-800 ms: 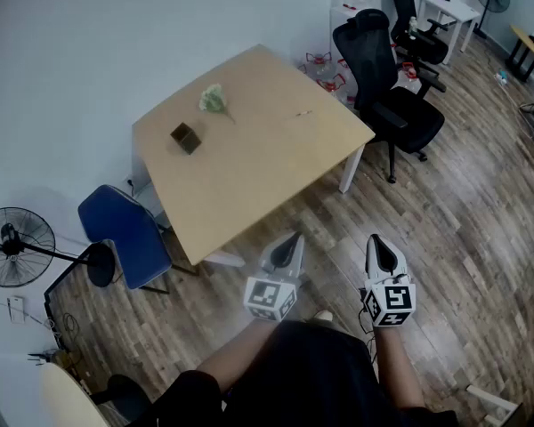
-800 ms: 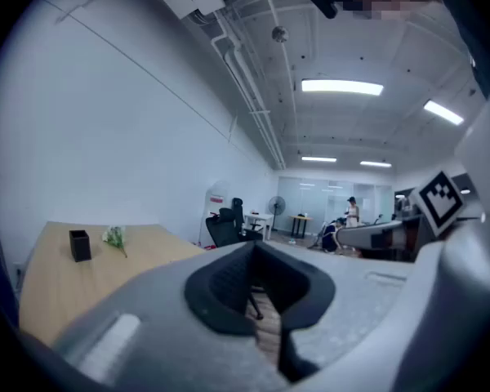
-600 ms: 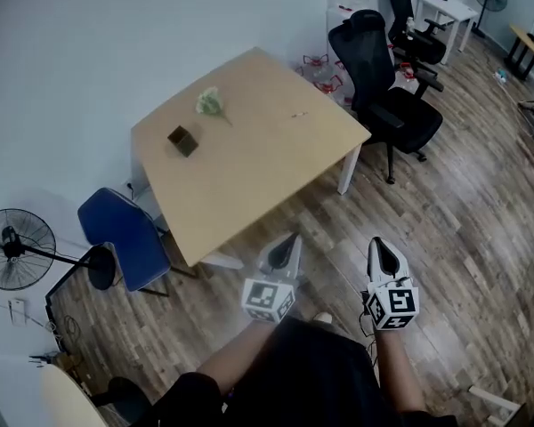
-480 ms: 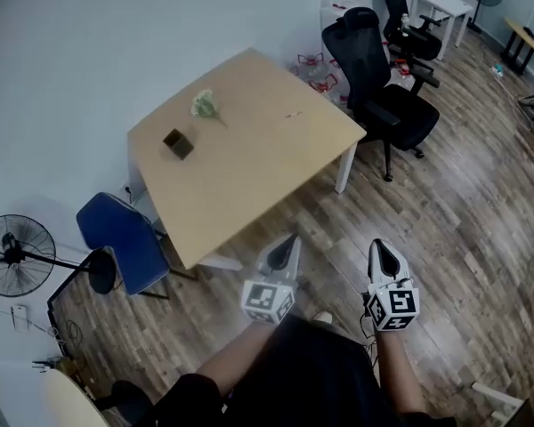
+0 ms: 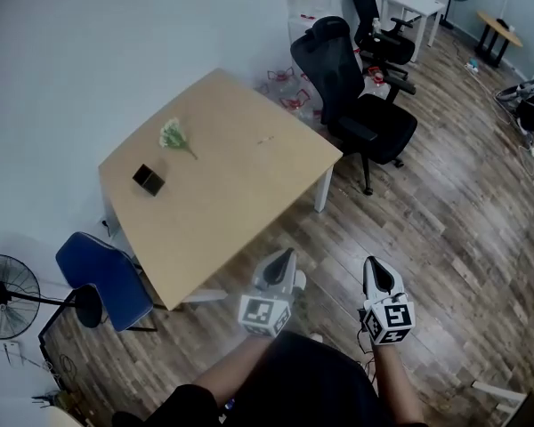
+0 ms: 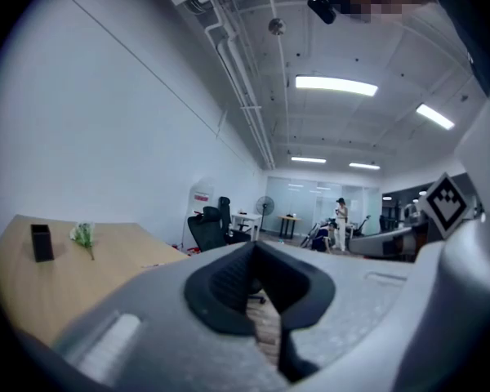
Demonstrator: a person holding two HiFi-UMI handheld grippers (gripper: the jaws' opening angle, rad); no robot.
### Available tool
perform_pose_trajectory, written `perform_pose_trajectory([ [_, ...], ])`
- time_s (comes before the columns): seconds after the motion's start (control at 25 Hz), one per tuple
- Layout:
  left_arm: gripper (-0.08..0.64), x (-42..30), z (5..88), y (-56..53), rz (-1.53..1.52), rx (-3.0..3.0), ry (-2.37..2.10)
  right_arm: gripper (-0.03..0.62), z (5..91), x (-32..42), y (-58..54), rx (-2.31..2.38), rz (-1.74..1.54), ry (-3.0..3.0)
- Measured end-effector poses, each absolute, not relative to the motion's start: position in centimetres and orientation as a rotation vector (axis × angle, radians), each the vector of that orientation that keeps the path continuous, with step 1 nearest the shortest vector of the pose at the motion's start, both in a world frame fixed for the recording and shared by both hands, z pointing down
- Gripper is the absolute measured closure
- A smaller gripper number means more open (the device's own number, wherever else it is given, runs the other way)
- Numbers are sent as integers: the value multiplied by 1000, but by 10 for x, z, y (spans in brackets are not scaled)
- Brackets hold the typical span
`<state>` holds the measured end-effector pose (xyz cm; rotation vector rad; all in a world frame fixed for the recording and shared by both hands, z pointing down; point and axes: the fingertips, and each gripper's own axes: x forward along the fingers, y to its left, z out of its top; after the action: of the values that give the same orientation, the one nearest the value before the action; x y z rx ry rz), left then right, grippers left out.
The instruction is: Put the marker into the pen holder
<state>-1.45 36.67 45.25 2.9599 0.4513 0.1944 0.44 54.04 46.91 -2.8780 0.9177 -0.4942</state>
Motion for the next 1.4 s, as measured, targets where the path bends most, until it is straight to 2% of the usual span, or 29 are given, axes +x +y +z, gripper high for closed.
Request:
perform_pose_trajectory([
  [0.44, 557, 121, 449, 306, 207, 2947, 457, 589, 461, 147, 450, -2854, -541, 1058],
  [0.84, 557, 216, 443, 226, 207, 2946, 419, 589, 450, 244, 364, -2874, -576, 1153],
  [1.4, 557, 291, 452, 176, 213, 2951, 335, 589, 472, 320, 309, -2844, -611, 1233],
])
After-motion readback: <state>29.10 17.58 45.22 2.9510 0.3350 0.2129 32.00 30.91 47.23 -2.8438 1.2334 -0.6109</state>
